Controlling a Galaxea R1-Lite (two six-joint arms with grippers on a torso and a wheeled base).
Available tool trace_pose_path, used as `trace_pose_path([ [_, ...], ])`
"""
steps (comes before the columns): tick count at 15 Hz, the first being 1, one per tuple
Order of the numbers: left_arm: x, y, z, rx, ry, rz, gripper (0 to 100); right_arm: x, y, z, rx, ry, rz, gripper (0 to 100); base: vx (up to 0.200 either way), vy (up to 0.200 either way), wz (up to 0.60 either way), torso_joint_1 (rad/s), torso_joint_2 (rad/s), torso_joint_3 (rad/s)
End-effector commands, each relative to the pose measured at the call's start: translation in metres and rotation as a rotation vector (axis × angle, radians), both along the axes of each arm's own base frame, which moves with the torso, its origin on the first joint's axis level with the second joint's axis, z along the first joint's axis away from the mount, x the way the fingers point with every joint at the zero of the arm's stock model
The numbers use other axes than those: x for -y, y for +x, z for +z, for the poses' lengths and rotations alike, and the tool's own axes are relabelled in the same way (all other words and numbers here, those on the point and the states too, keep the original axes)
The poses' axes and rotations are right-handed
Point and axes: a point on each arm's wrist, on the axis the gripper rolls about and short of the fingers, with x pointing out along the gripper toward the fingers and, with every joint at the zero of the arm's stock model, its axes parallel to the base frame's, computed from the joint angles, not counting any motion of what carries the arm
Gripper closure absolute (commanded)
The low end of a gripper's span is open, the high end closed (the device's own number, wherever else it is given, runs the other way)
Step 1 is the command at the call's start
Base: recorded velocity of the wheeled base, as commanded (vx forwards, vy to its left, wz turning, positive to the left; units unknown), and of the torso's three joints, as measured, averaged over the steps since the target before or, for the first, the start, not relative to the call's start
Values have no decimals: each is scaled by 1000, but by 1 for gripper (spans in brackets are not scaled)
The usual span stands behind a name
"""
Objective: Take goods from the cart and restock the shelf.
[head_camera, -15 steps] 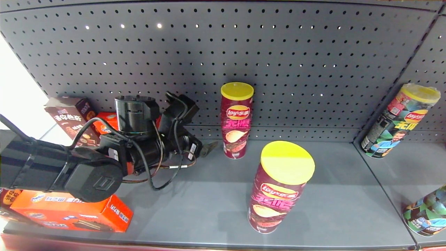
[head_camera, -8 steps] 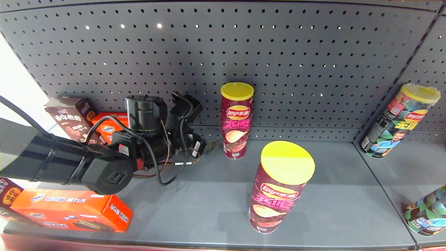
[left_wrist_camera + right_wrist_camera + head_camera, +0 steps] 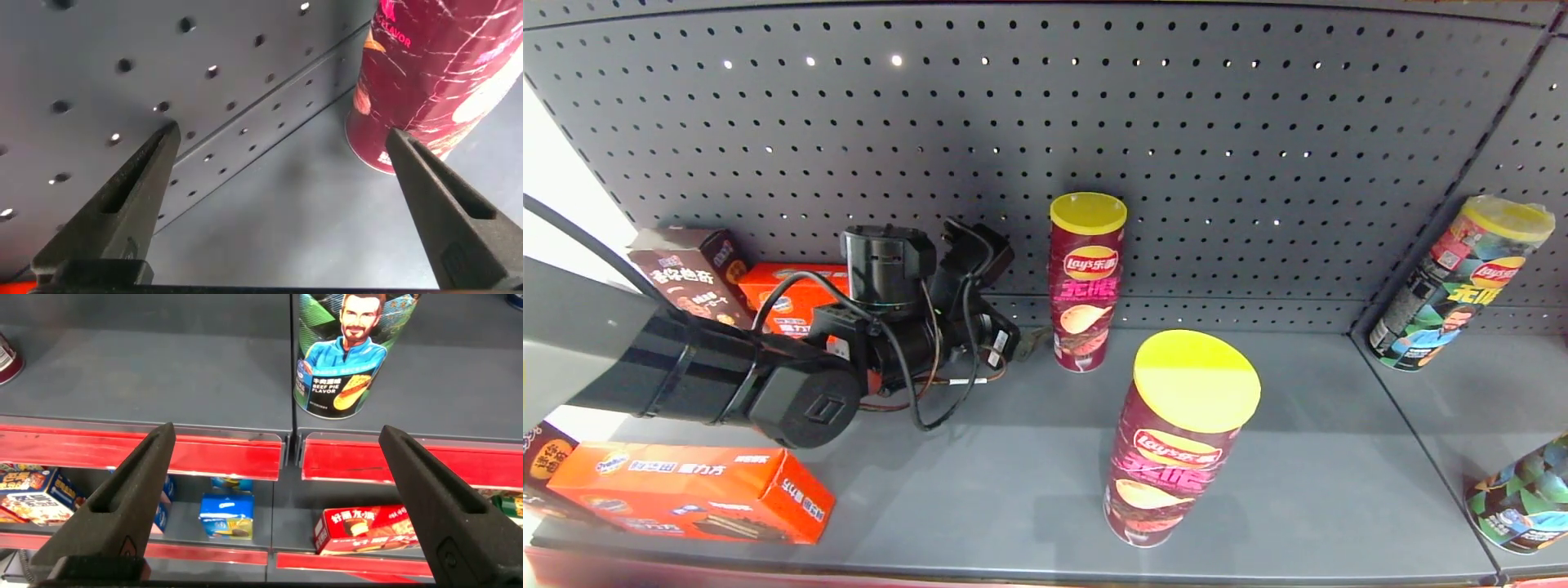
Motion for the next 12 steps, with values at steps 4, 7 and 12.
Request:
trace_pose_path([
  [4,9,0,0,3,-3,-18,0,0,0,0,-1,0,0,0,0,0,0,0,0,0],
  [7,6,-3,-3,-9,2,-4,0,0,0,0,-1,0,0,0,0,0,0,0,0,0],
  [12,-22,-54,38,71,-22,29,0,0,0,0,-2,0,0,0,0,0,0,0,0,0],
])
